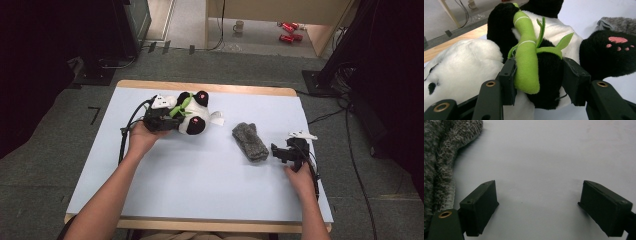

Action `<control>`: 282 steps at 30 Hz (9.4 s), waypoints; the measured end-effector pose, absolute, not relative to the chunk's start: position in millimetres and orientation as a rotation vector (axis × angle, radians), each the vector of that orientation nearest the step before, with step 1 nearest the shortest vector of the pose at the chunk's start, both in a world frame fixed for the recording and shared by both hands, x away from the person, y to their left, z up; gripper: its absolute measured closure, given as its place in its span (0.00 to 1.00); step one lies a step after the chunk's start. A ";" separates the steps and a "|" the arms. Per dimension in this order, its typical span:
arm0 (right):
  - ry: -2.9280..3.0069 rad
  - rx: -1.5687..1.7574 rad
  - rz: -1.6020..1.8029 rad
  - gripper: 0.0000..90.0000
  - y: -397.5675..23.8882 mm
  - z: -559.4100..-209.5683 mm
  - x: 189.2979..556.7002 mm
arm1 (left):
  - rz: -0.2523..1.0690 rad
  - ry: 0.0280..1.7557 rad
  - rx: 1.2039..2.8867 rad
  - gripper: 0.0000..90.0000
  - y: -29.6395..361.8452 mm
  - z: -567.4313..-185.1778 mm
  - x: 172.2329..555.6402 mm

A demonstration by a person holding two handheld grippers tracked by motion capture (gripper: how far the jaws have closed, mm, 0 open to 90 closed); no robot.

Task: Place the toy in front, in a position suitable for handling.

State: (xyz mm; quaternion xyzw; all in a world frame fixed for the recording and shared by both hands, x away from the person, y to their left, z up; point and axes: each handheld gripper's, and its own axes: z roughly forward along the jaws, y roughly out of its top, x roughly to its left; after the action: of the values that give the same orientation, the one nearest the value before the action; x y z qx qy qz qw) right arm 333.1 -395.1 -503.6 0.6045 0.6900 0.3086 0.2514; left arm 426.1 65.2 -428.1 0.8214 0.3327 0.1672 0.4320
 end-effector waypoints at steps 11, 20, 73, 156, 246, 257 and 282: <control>1.878 1.645 0.840 0.15 -395.2 -503.6 333.0 | 0.432 0.910 2.038 0.78 57.7 -422.5 421.8; 1.880 1.648 0.840 0.15 -395.4 -503.6 333.5 | 0.276 0.995 1.970 0.80 60.6 -409.1 412.8; 1.885 1.644 0.971 0.32 -369.1 -458.8 349.0 | 0.164 0.843 1.985 0.45 43.3 -406.8 313.6; 2.212 1.666 1.022 0.83 -324.4 -472.5 375.1 | 0.177 0.945 1.972 0.16 119.7 -457.7 319.1; 2.596 1.130 1.088 0.82 -79.5 -336.6 405.8 | 0.224 0.957 1.943 0.39 114.9 -451.0 318.4; 2.706 1.121 0.960 0.83 -38.6 -372.5 406.9 | 0.247 0.960 1.945 0.44 113.6 -451.4 317.3; 2.635 1.218 0.709 0.84 -94.8 -391.2 432.3 | 0.238 0.960 1.941 0.49 114.0 -454.0 317.4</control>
State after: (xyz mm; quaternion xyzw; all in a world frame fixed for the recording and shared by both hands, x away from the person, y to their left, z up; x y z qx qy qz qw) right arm 432.3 -94.8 -391.2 0.4064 0.8792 0.2367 0.0765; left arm 317.4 114.0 -454.0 0.7897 0.3907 0.0969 0.4630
